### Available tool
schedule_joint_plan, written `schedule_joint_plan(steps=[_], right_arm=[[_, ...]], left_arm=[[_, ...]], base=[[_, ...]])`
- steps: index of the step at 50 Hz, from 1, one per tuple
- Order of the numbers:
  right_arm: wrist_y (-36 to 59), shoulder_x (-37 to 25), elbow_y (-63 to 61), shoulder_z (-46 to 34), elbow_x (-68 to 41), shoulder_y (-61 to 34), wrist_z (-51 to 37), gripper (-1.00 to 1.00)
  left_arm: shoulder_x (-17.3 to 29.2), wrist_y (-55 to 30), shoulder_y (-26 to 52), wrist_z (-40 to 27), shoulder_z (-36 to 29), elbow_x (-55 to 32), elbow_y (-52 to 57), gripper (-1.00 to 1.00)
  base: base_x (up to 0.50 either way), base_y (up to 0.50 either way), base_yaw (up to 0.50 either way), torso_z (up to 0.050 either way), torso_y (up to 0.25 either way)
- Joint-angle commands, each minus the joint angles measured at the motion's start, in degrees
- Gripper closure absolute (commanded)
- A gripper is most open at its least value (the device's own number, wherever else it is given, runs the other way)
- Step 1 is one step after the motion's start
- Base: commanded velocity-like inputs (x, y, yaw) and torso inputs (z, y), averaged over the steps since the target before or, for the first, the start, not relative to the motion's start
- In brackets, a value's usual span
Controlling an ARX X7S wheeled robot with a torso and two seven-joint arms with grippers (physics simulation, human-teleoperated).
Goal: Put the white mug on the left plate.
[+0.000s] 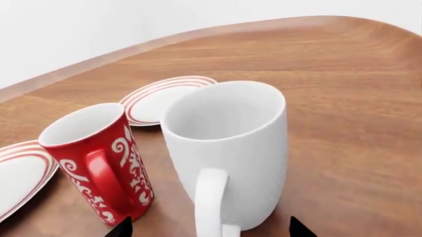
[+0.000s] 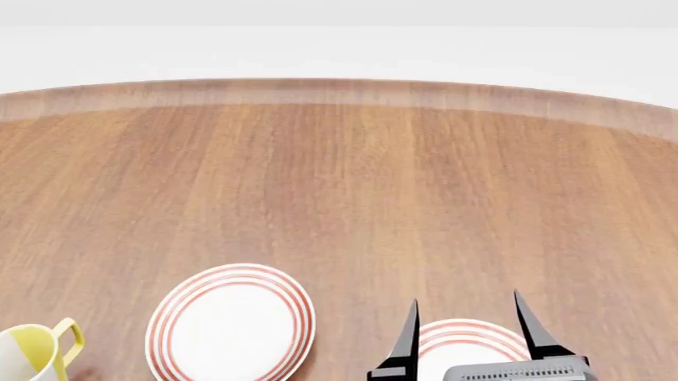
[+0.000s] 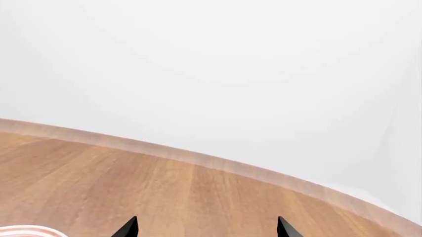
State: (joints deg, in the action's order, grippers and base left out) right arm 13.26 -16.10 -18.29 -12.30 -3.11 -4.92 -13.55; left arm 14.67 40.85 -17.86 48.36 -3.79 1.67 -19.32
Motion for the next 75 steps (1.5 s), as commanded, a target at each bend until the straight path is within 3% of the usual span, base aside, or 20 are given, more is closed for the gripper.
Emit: schedule_joint_plan(steps=[1, 2, 26, 68, 70, 75], right_arm=[[0.0, -0.27, -0.05, -0.07, -0.22, -0.02, -0.26, -1.0], [-0.02, -0.29, 0.0, -0.11, -0.21, -0.04, -0.27, -1.0], [-0.26, -0.57, 0.58, -0.64, -0.57, -0.42, -0.64, -1.0], [-0.53, -0.92, 1.09, -1.55, -1.1, -0.73, -1.48, -1.0], [-0.82, -0.92, 1.41, -1.59, -1.15, -0.76, -1.48, -1.0], [-1.1, -1.02, 1.68, -1.69, -1.17, -0.78, -1.53, -1.0]], left_arm=[[0.04, -0.75, 0.34, -0.39, -0.62, -0.14, 0.19, -1.0], [-0.08, -0.55, 0.55, -0.63, -0.54, -0.18, -0.15, 1.0], [1.16, 0.39, -2.01, -0.86, -0.44, -3.78, 2.19, 1.0], [3.84, 12.28, -15.07, -4.98, 3.61, -8.84, 6.49, 1.0], [2.5, 18.54, -12.75, -4.12, 3.54, -8.69, -1.41, 1.0], [1.57, 18.94, -14.96, -2.24, 6.77, -10.24, 1.96, 1.0]], base=[[0.0, 0.0, 0.0, 0.0, 0.0], [0.0, 0.0, 0.0, 0.0, 0.0], [0.0, 0.0, 0.0, 0.0, 0.0], [0.0, 0.0, 0.0, 0.0, 0.0], [0.0, 0.0, 0.0, 0.0, 0.0], [0.0, 0.0, 0.0, 0.0, 0.002]])
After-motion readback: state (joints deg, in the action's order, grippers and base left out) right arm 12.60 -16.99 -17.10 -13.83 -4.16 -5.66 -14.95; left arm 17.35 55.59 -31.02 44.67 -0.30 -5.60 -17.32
